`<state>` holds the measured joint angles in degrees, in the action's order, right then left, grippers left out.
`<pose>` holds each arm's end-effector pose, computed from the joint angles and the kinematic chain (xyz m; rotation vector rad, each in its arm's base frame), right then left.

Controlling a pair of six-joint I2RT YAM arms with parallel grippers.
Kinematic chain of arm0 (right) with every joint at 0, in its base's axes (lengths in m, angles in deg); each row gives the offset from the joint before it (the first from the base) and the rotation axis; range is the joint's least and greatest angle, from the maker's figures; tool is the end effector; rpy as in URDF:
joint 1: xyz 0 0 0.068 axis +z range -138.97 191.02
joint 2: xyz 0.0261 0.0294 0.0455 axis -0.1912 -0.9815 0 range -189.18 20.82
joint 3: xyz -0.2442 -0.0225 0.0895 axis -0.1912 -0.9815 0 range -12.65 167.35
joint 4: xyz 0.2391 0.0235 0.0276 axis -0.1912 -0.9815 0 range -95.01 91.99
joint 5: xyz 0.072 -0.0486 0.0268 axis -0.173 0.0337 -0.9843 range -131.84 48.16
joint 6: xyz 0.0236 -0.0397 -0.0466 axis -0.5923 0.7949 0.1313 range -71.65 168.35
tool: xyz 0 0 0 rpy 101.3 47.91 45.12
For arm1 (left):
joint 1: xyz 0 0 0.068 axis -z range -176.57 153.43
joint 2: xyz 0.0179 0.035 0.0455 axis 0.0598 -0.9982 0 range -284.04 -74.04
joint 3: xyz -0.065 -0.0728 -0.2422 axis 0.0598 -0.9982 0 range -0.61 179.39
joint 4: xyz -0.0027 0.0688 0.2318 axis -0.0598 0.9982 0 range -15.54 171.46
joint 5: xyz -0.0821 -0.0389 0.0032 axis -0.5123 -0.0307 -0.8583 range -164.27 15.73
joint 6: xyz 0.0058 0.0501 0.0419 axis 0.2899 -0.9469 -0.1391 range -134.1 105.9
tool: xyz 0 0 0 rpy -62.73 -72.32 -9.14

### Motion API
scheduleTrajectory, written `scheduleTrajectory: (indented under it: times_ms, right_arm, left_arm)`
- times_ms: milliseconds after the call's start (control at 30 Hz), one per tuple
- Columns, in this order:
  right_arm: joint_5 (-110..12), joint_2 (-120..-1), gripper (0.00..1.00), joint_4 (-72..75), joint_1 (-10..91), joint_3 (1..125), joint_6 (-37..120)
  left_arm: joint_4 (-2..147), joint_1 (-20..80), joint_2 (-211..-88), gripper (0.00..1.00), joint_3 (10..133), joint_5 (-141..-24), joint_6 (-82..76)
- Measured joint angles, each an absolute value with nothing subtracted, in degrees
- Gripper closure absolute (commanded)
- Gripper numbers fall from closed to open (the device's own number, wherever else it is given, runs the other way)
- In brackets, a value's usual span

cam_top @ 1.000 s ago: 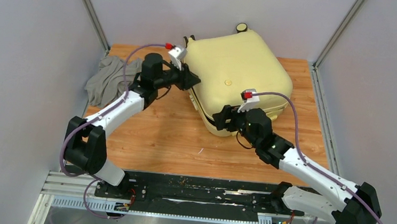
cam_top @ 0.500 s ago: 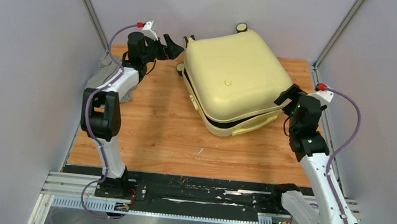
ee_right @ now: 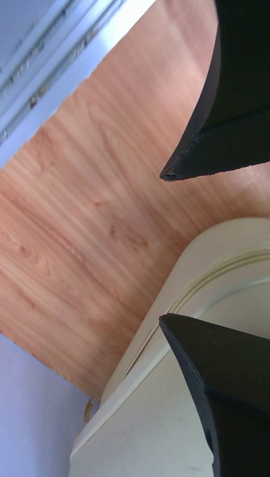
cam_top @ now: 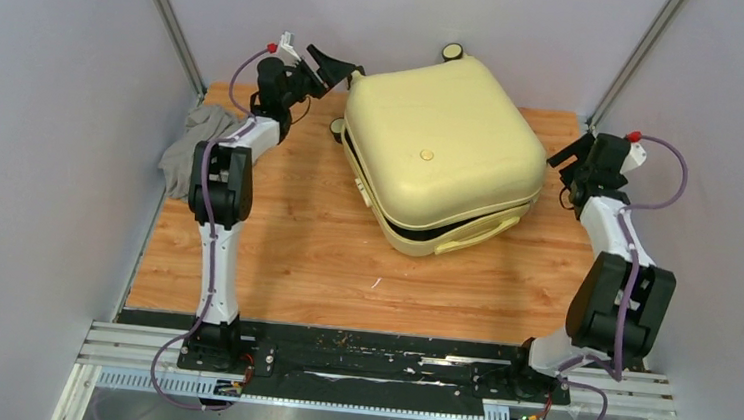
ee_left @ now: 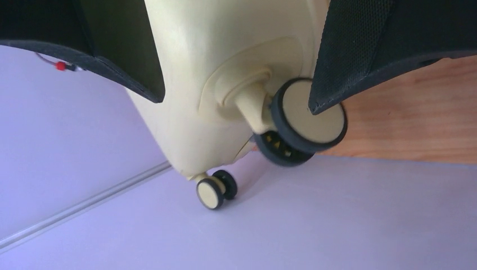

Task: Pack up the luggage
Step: Zip the luggage at the center of the board.

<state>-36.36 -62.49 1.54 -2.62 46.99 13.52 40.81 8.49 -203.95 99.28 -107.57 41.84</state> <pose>0.3237 -0.0837 0.2775 0.8738 1.7906 0.1435 0.5178 -0.0743 0.2541 -0.2245 1.6471 -1.2648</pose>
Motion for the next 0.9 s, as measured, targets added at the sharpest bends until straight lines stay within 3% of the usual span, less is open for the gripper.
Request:
scheduleTrajectory:
  times_ms: [233,567,900]
  right_arm:
    - [-46.48,-74.62,0.1,1.67,-3.06,57.59,12.25]
    - [-52.71,-85.0,0.11,4.18,-0.83,66.88,12.01]
    - [-59.77,-94.71,0.12,7.18,6.99,77.91,12.4]
  left_arm:
    - [33.58,8.95,-211.34,0.0,105.95,-108.27,51.61]
    - [22.78,7.79,-206.86,0.0,87.15,-106.19,56.99]
    - [19.96,7.2,-209.79,0.0,92.57,-106.47,58.41]
